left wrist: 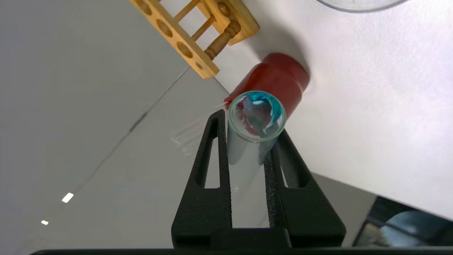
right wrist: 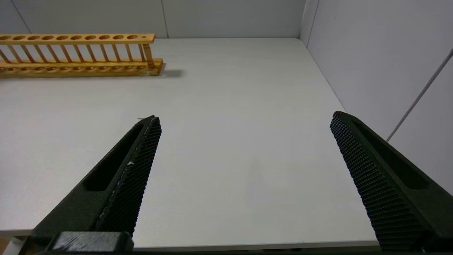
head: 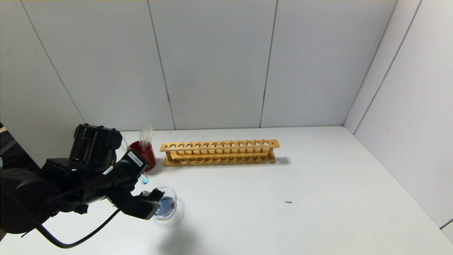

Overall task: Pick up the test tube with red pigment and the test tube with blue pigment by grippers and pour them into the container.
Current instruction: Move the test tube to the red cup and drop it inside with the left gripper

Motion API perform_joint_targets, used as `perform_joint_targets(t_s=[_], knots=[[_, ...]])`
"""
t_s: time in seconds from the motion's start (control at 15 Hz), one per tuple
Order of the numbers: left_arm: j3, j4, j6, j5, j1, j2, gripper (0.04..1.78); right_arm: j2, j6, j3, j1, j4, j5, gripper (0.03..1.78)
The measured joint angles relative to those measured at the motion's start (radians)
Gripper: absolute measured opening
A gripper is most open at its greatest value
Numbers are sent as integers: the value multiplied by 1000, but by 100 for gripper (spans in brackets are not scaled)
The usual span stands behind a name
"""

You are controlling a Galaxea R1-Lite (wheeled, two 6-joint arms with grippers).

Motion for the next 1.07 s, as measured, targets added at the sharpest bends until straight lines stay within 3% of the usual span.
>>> perform_joint_targets(t_s=[0.47, 1.07], knots=[[41, 12, -426, -80, 0, -118, 32, 0, 0, 0, 0, 0, 0, 175], [26, -11, -1115, -184, 6, -209, 32, 0, 0, 0, 0, 0, 0, 175]])
